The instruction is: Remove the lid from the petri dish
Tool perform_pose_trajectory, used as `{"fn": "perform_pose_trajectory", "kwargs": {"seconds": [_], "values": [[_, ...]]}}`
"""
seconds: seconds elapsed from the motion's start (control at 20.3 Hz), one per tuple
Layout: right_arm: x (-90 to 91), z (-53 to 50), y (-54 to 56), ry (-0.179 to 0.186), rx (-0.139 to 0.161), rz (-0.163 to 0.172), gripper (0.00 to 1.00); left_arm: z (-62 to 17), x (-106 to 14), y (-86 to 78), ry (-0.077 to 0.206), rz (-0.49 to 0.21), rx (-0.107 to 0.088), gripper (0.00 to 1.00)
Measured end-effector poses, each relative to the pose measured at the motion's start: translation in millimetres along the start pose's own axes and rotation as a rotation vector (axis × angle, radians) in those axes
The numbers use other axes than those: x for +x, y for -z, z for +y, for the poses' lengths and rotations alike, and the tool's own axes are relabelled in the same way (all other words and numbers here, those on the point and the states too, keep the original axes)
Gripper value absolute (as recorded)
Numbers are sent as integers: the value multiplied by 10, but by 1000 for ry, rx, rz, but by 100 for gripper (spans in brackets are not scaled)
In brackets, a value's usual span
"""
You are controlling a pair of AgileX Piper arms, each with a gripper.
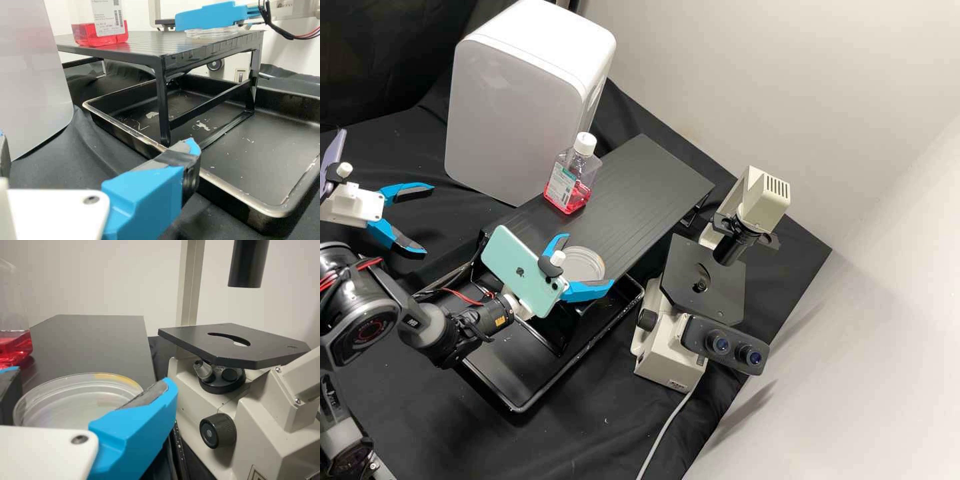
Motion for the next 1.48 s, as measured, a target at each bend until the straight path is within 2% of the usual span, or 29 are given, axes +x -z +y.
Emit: {"fn": "perform_pose_trajectory", "kwargs": {"seconds": [0.74, 0.98, 1.08, 1.23, 1.38, 1.48], "values": [[12, -17, -18, -4, 8, 4, 0, 7, 7, 0, -3, -1, 0, 100], [-65, 2, -16, -23, 13, 6, 0, 7, 7, 0, -3, -1, 0, 100], [-116, 54, 20, -49, 19, 16, 0, 7, 7, 0, -3, -1, 0, 100], [-167, 74, 94, -57, 20, 45, 0, 7, 7, 0, -3, -1, 0, 100], [-205, 103, 211, -69, 4, 94, 0, 7, 7, 0, -3, -1, 0, 100], [-230, 96, 244, -73, -7, 115, 0, 7, 7, 0, -3, -1, 0, 100]]}}
